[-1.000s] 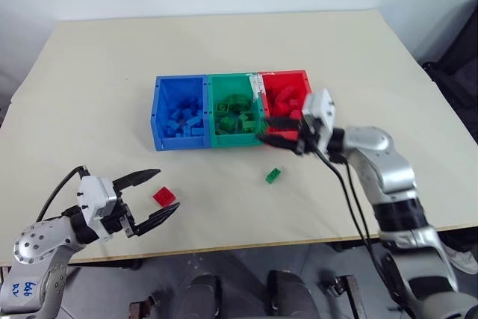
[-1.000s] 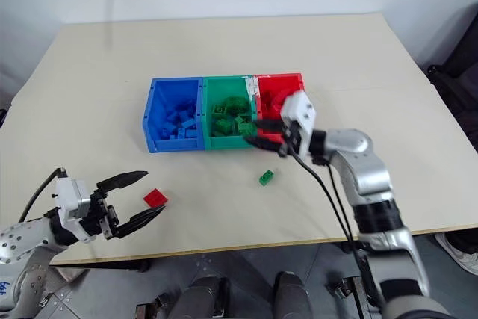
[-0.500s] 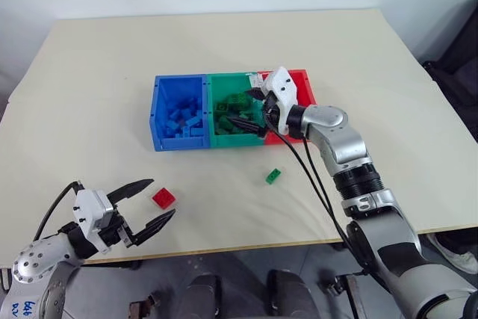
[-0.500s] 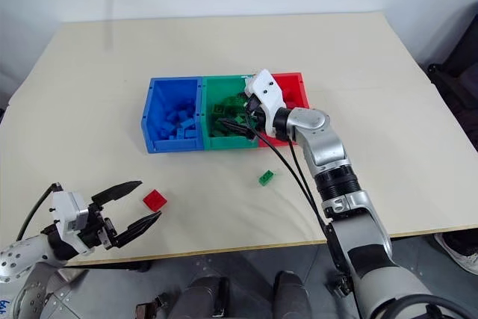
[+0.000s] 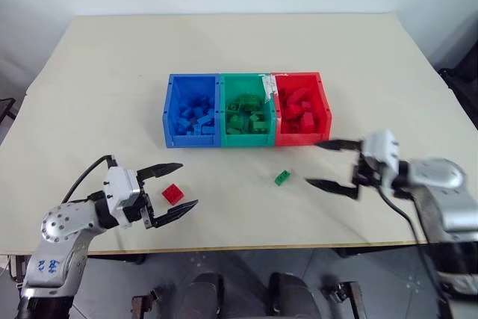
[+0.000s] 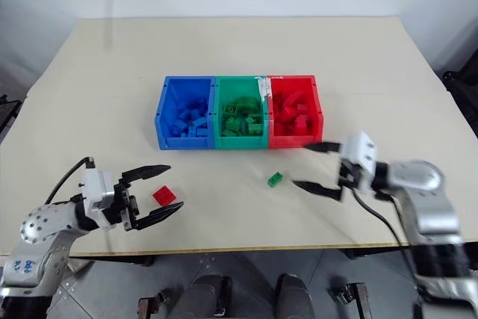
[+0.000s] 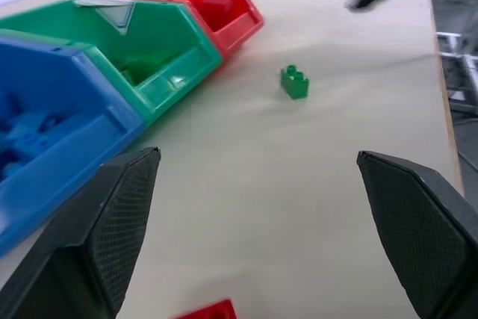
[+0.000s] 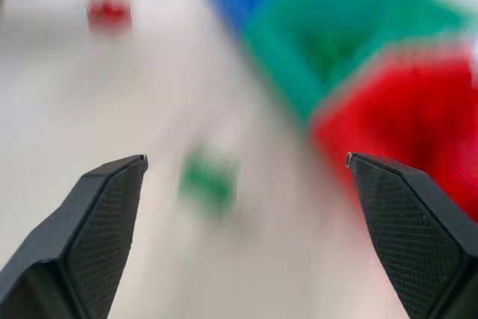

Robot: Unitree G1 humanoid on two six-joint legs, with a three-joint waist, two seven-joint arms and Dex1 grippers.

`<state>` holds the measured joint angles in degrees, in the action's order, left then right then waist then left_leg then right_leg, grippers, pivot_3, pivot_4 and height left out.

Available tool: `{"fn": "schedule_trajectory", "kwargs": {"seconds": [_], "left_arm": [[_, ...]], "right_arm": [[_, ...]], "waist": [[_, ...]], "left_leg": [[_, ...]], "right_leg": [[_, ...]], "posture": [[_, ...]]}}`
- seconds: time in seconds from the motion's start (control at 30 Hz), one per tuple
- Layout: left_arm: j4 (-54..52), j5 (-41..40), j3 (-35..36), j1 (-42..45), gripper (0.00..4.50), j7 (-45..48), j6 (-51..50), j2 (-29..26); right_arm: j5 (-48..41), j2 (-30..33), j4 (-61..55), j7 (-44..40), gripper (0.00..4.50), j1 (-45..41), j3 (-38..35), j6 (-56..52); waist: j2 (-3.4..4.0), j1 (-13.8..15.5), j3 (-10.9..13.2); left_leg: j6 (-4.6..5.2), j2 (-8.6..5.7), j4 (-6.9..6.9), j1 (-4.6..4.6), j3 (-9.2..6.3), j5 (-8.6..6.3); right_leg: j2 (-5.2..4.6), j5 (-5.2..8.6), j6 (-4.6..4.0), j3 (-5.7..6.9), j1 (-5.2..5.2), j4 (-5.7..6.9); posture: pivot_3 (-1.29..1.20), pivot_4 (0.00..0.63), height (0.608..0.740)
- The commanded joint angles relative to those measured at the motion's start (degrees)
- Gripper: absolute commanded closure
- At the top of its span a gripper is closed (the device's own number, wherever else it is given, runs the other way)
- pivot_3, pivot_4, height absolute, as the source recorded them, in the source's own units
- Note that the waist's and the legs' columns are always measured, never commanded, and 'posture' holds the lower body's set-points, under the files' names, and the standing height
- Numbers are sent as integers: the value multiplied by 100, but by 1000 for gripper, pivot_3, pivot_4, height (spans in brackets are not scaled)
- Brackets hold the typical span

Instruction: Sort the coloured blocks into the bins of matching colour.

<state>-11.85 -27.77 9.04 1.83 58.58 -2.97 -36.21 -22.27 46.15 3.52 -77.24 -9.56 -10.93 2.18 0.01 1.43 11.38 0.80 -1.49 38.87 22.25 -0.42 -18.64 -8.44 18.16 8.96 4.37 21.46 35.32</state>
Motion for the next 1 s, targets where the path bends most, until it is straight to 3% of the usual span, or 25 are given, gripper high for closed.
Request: {"fn": "schedule_trajectory", "kwargs": {"seconds": [0.03, 0.2, 0.43, 0.57, 0.7, 0.93, 1.0], "left_arm": [[173, 126, -320, 384, 0, 235, 122, 17], [398, 301, -609, 789, 0, 309, 196, 73], [410, 289, -478, 671, 0, 292, 234, 28], [316, 174, -207, 384, 0, 250, 244, -17], [210, 138, 99, 27, 0, 189, 249, -104], [-100, 112, 363, -428, 0, -17, 211, -79], [-224, 88, 414, -552, 0, -70, 182, -87]], "right_arm": [[-132, 131, 228, -154, 25, 179, -447, 587], [-106, 169, 726, -223, 25, 343, -503, 737], [-129, -64, 654, -207, 25, -52, -55, 562], [21, -444, 595, -130, 25, -1086, 841, -353], [462, -822, 974, -213, 25, -2011, 1581, -541], [1129, -1407, 1538, 361, 25, -2616, 2128, -542], [1328, -1365, 1677, 363, 422, -2647, 2242, -388]], "waist": [[0, -51, 0], [0, -159, 0], [0, -143, 0], [1, -186, 1], [5, -187, 3], [5, -73, 3], [5, -78, 3]], "left_leg": [[1, -4, 0, -5, 12, -1], [-6, 24, 3, -29, 42, 4], [-5, 32, 10, -27, 39, 3], [-6, 36, 12, -27, 40, 3], [-7, 37, 11, -23, 33, 3], [-2, 17, 13, -1, 2, -2], [-2, 18, 12, -1, 3, -2]], "right_leg": [[0, -2, 4, 1, -1, -8], [3, -3, 4, 2, -2, 8], [-2, -4, 4, 0, -1, 8], [-2, -4, 3, -1, 1, 8], [-2, -4, 1, 1, 9, 10], [-11, -6, 0, 17, 10, 1], [-10, -6, 0, 18, 11, 2]], "posture": [[0, 150, 740], [0, 150, 740], [0, 150, 740], [0, 150, 740], [0, 150, 740], [0, 150, 740], [0, 150, 740]]}}
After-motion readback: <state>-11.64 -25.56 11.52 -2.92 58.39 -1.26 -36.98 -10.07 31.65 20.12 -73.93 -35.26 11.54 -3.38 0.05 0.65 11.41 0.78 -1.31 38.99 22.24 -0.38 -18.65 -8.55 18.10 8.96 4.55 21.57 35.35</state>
